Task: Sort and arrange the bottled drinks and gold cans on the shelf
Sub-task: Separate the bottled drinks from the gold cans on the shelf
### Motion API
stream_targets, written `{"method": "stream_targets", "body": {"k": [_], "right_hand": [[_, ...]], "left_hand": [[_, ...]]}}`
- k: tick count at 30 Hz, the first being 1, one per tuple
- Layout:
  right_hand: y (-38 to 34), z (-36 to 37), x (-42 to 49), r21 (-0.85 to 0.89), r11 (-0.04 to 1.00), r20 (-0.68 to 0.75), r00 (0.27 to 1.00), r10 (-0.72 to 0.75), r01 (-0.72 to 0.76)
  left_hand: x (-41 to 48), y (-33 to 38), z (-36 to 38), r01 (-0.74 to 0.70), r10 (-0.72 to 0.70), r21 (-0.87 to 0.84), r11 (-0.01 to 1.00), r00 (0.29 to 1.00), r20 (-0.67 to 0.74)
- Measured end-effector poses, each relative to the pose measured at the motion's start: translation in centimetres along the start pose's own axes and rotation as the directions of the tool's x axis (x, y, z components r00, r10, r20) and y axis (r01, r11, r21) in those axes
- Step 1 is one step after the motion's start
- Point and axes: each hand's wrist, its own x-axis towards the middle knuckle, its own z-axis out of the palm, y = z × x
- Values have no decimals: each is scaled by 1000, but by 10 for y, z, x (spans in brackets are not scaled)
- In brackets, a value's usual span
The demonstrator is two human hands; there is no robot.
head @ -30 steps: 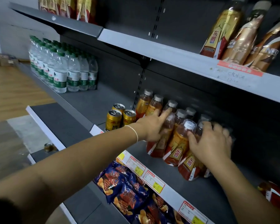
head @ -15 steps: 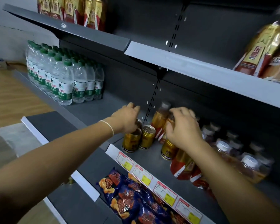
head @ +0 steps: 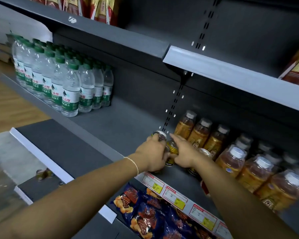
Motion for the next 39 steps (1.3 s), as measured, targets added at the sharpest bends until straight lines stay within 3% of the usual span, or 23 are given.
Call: {"method": "stream_targets", "body": {"k": [12, 15, 19, 23, 29, 34, 39], "right_hand": [[5, 19, -11, 69, 990, -199, 971, 132, -121], [3, 20, -27, 107, 990, -259, 959, 113, -88], [7, 13, -60, -10, 1000, -391, 920, -3, -1], [15, -8, -102, 7, 1000, -485, 874, -17, 23], [45, -23, -198, 159, 987, -415, 907, 76, -10], [95, -30, -294, 200, 965, -337, 913, 229, -168], [151, -33, -410, 229, 905, -326, 848, 418, -358]], "left_hand": [[-9, -5, 15, -15, 14, -29, 999, 1000, -17], [-6, 1, 16, 35, -36, -79, 996, 999, -5], [-3, 6, 13, 57, -59, -135, 989, 998, -5], [-6, 25, 9, -7, -3, -72, 997, 992, -125], [-21, 91, -7, -109, 108, 8, 994, 978, -179], [-56, 175, 11, -135, 135, -85, 987, 991, -7], [-96, 279, 39, -190, 204, -185, 964, 977, 56]]}}
